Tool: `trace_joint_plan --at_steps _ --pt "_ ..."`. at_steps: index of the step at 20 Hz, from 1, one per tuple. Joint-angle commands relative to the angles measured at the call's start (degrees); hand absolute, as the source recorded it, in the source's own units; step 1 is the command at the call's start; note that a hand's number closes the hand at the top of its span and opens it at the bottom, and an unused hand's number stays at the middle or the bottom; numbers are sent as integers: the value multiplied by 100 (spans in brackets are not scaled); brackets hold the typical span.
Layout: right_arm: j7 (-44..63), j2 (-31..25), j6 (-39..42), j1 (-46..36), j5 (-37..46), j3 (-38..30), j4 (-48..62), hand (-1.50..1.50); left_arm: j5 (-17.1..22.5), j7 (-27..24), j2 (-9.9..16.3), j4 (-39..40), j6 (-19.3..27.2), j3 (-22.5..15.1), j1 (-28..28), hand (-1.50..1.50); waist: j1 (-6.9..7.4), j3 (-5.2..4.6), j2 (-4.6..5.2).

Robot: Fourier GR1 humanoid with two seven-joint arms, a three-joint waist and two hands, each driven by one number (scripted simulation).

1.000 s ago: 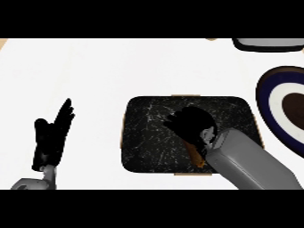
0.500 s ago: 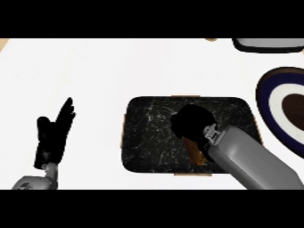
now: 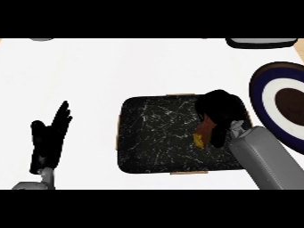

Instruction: Pick the sweet potato from the tray and place it in the plate

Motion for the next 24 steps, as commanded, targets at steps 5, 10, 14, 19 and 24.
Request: trace_joint_plan --at_steps 5,10,14,19,24 --pt "992 160 -2559 923 522 -1092 -720 150 -114 100 -8 -86 95 -18 -3 0 44 -10 -31" --pt "1216 338 -3196 1030 846 -1180 -1390 150 -129 -70 -109 10 7 -95 69 0 151 -17 -16" --pt "1318 -52 -3762 1366 1107 -1661 -2286 150 -105 83 17 -137 -32 -8 81 0 98 -16 -32" --pt "1929 143 -3580 1525 1268 -2059 -2715 150 -358 -195 -290 -35 138 -218 204 0 178 -18 -6" --pt "1682 -217 -3222 958 635 -2958 -2271 150 -51 -305 22 62 -342 195 131 0 220 -19 6"
